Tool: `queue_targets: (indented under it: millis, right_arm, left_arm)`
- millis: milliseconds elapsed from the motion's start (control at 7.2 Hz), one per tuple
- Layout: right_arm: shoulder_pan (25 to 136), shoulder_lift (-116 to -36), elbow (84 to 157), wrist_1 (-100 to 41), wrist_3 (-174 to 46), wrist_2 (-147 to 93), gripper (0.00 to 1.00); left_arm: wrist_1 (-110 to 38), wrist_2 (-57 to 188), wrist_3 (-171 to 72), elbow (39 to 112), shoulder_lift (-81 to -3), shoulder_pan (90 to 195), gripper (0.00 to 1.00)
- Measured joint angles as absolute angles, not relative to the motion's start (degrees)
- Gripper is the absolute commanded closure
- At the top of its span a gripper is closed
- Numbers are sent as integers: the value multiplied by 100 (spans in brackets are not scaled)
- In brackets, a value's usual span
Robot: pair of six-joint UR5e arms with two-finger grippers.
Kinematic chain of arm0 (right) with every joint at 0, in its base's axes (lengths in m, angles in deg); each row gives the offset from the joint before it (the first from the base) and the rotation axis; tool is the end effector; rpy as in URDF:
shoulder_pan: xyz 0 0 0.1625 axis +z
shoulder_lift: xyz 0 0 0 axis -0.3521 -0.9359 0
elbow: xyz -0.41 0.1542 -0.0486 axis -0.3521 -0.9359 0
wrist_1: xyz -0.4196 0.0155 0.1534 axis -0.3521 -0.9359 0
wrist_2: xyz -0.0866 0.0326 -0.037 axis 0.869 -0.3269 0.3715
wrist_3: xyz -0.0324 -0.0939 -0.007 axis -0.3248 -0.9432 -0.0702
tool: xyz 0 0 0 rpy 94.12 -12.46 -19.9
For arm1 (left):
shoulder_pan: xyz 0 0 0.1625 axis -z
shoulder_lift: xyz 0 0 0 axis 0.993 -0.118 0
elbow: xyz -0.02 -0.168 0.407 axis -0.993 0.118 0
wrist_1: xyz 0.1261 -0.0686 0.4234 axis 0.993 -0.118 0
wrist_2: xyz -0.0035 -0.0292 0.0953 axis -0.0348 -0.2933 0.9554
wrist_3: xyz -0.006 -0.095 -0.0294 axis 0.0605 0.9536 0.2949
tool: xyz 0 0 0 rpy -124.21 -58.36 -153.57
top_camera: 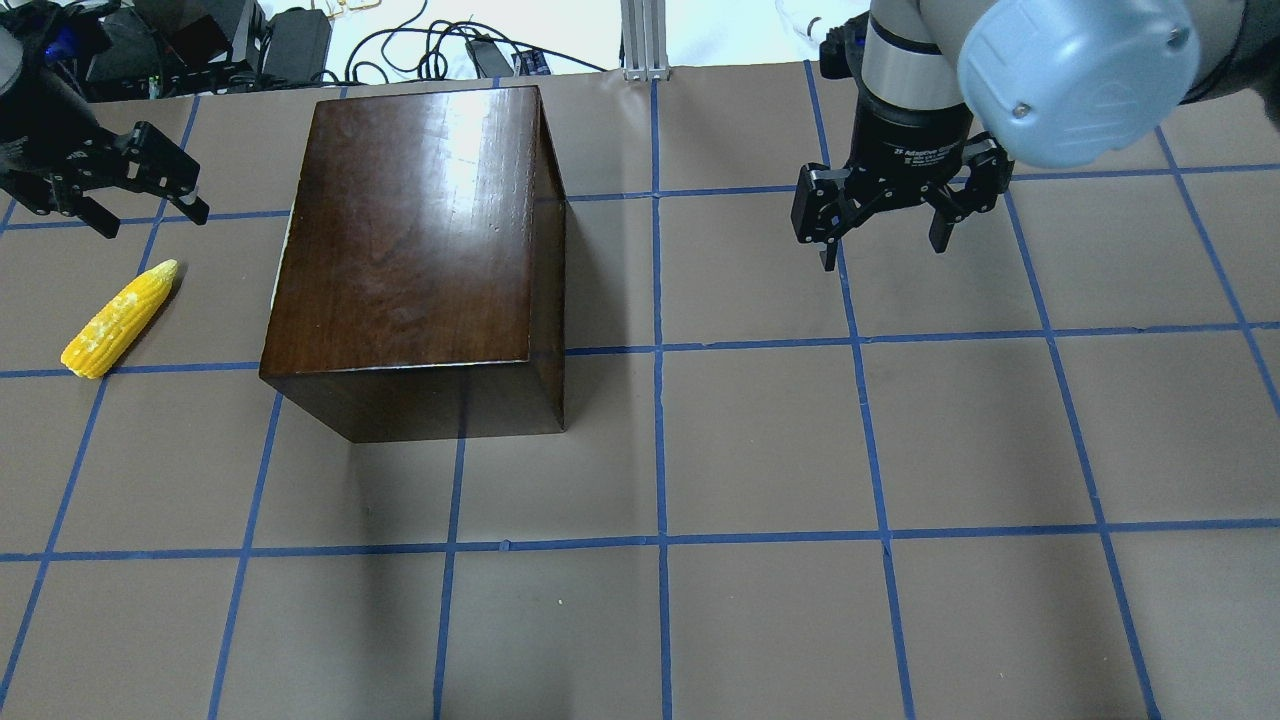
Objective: Open drawer and put corn inside
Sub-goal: 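Move the left gripper down beside the cabinet toward the white drawer handle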
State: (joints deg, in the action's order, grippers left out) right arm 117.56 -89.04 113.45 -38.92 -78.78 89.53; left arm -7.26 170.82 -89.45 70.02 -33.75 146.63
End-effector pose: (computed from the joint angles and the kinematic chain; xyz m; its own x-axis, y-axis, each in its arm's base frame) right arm 0.1943 -0.5487 0.4636 -0.9927 -0.0973 0.0708 -0.0880 0.9883 0.1249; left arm 0.1409 -0.6029 0.4403 -0.9918 -0.0229 0.1257 -0.0213 0.9997 0.0144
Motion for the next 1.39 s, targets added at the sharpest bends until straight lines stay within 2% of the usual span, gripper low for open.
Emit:
queue_targets:
  millis: [1389]
  right_arm:
    - [11756, -8904, 11345, -3892, -7878, 8953, 0]
  left_arm:
    - [-259, 16046, -9543, 7158, -4287, 14519, 0]
